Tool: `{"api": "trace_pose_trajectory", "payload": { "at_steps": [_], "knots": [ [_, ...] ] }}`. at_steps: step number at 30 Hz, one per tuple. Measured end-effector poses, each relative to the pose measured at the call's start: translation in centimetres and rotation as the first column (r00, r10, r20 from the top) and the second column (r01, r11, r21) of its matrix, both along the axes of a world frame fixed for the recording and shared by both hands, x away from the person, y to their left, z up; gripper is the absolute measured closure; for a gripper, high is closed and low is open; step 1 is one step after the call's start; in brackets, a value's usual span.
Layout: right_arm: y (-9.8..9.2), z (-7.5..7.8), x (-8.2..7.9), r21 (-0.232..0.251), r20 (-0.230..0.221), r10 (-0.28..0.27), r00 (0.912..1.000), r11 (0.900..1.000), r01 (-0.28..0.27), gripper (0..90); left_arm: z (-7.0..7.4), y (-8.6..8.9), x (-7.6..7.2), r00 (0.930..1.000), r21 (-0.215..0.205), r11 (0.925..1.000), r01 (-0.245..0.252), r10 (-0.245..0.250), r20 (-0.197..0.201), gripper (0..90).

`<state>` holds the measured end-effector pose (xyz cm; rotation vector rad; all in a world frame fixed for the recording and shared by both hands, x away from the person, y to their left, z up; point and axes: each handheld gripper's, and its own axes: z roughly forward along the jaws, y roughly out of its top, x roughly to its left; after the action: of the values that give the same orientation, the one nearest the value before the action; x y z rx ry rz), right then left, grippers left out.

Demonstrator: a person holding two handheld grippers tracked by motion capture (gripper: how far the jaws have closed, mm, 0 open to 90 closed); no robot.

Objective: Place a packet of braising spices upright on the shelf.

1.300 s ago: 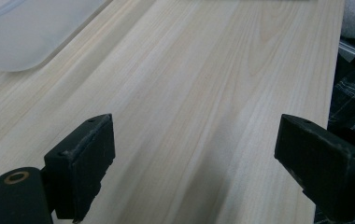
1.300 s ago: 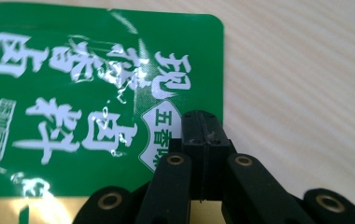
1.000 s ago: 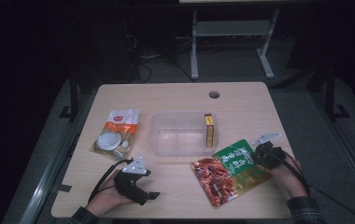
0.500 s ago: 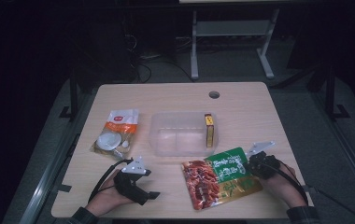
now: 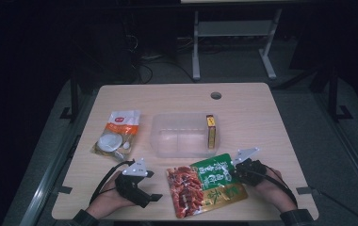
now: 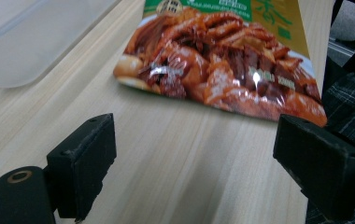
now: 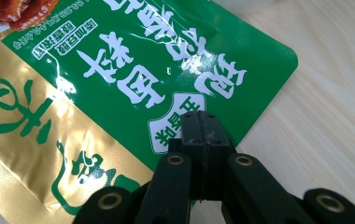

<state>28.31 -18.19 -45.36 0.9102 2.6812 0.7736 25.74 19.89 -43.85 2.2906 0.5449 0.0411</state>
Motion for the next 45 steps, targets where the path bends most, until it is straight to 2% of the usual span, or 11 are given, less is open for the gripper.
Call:
{"api": "trace_pose_trajectory", "payload": {
  "at_steps": [8,10,16,20,21,23,26,31,36,41,45],
  "knots": [
    [1.9,0.0,-0.3,0.004,0.002,0.045,0.9990,0.999,-0.045,90.0,0.2,0.0,0.0,1.0000,-0.016,0.9998,-0.008,0.008,-0.005,12.8],
    [2.1,0.0,-0.3,-0.012,0.010,0.066,0.9978,0.998,-0.066,90.0,0.3,0.0,0.0,1.0000,-0.011,0.9999,-0.005,0.005,0.001,12.8],
    [3.0,0.0,-0.5,-0.003,0.009,0.091,0.9958,0.996,-0.091,90.0,0.2,-0.3,0.2,0.9999,0.003,0.9999,-0.012,0.012,0.007,13.0],
    [3.2,0.1,-0.6,-0.019,0.019,0.112,0.9935,0.994,-0.112,89.9,0.2,-0.5,0.3,0.9999,-0.001,0.9999,-0.011,0.011,0.006,13.0],
    [3.0,0.3,-0.6,-0.018,0.038,0.120,0.9921,0.993,-0.119,87.6,0.3,-0.6,0.4,0.9998,0.003,1.0000,0.000,0.000,0.017,13.1],
    [2.6,1.2,-1.0,0.059,0.039,0.052,0.9979,0.997,-0.054,78.7,0.5,-0.9,0.4,0.9997,0.007,1.0000,0.002,-0.003,0.026,13.2],
    [1.2,2.0,-1.1,0.105,0.078,-0.013,0.9969,0.994,0.005,67.4,0.6,-1.2,0.8,0.9995,0.010,0.9999,0.009,-0.009,0.031,13.2],
    [0.0,1.5,-1.3,0.116,0.085,-0.100,0.9914,0.989,0.090,45.1,0.8,-2.1,1.7,0.9988,0.015,0.9995,0.027,-0.028,0.040,13.3],
    [-0.8,1.3,-2.0,0.150,0.063,-0.142,0.9878,0.980,0.132,39.6,0.5,-3.5,2.5,0.9981,0.023,0.9984,0.051,-0.052,0.034,13.3],
    [-1.3,1.3,-3.0,0.175,0.063,-0.157,0.9855,0.974,0.144,37.6,0.1,-4.9,2.9,0.9951,0.056,0.9951,0.081,-0.084,0.051,13.2],
    [-1.4,1.1,-3.4,0.173,0.051,-0.158,0.9862,0.974,0.147,35.3,-0.5,-6.2,3.5,0.9931,0.065,0.9918,0.110,-0.112,0.036,13.2]
  ]
}}
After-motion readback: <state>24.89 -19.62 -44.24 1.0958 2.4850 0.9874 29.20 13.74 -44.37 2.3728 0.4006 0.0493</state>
